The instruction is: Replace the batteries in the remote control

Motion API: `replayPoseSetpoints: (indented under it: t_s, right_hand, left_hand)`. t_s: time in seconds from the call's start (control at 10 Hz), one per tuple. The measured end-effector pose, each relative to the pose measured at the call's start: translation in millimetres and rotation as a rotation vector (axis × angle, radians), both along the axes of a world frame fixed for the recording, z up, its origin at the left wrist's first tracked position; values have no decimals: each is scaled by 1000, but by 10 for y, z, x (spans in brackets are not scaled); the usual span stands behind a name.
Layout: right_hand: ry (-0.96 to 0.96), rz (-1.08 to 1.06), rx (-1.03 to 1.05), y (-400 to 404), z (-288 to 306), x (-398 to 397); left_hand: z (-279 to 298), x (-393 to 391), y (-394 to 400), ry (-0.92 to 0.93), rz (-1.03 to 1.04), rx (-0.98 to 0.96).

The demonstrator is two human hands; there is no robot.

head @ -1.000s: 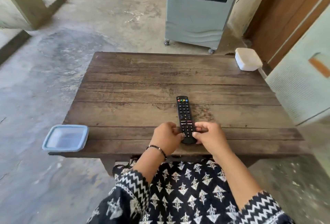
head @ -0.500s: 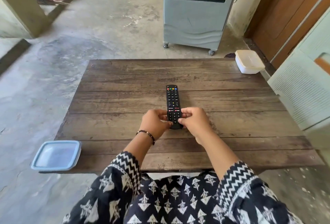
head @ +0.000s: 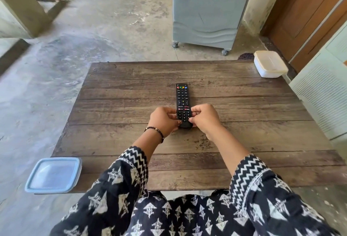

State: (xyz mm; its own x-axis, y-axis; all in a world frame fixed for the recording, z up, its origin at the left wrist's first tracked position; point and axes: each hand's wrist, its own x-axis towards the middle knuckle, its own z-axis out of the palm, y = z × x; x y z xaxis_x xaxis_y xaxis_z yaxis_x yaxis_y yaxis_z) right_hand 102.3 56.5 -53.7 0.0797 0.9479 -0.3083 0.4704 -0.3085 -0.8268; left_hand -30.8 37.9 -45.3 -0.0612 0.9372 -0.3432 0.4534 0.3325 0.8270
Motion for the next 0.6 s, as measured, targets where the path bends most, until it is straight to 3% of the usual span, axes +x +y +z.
replayPoseSetpoints:
  t_s: [0.4, 0.6]
  right_hand:
    - [50, -26, 37, -142, 2, 56]
    - [108, -151, 80, -326, -57, 143]
  left_hand:
    - [-65, 88, -82, -79, 78, -2]
    - [-3, 48, -219, 31, 170, 152]
